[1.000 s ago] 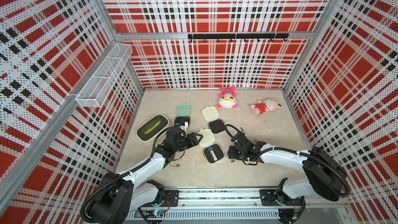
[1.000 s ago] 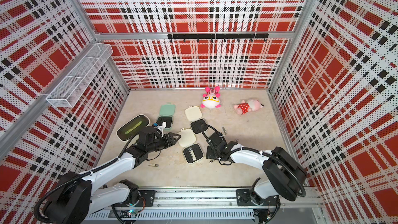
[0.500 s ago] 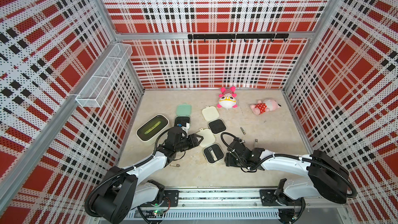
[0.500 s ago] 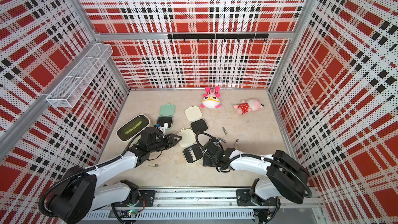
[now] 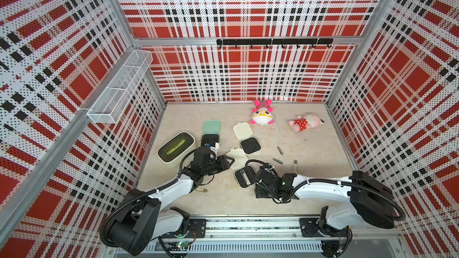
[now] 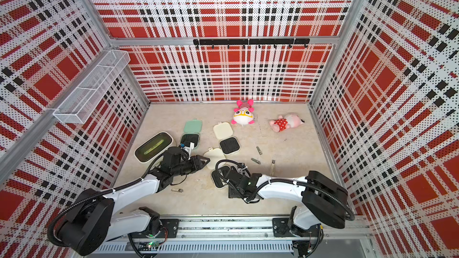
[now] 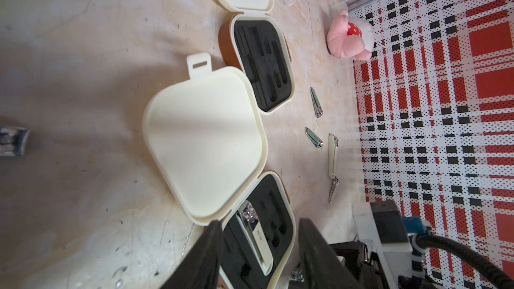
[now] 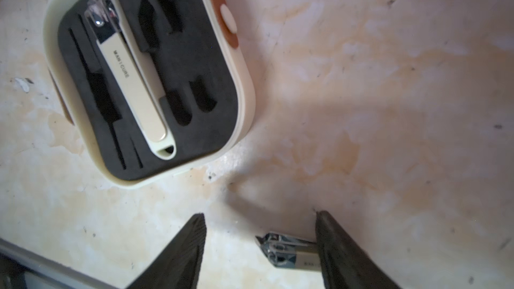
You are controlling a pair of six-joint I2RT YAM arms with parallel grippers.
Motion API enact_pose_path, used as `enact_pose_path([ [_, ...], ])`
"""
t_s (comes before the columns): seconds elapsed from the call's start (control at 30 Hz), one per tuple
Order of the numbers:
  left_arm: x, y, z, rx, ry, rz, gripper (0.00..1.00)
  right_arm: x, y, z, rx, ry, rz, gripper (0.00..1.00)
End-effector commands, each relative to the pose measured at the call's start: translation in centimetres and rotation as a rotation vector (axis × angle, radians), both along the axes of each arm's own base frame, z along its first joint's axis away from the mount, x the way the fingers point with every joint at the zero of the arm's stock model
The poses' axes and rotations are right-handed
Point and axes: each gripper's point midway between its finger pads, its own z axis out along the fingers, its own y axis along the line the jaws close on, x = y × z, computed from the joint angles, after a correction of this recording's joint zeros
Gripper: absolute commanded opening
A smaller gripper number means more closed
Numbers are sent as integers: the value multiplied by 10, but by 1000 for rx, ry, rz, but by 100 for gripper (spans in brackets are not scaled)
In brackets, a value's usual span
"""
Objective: Organize nail clipper sets
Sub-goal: Pick up the nail clipper from the center of the board.
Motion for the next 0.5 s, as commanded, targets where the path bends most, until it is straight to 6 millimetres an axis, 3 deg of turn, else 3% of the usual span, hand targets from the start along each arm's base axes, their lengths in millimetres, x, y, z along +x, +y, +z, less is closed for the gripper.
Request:
enact_pose_path([
  [0.0,-5,-1,-5,-6,8,-21,48,6,-12,8,-127,-51,54,70],
  [0.23,-5,-1,-3,-16,3,-14,48,10,-18,38,-161,-123,162,78],
  [0.47,-3,-1,-3,-14,3,-9,49,-10,-39,35,-212,-53,229,79],
])
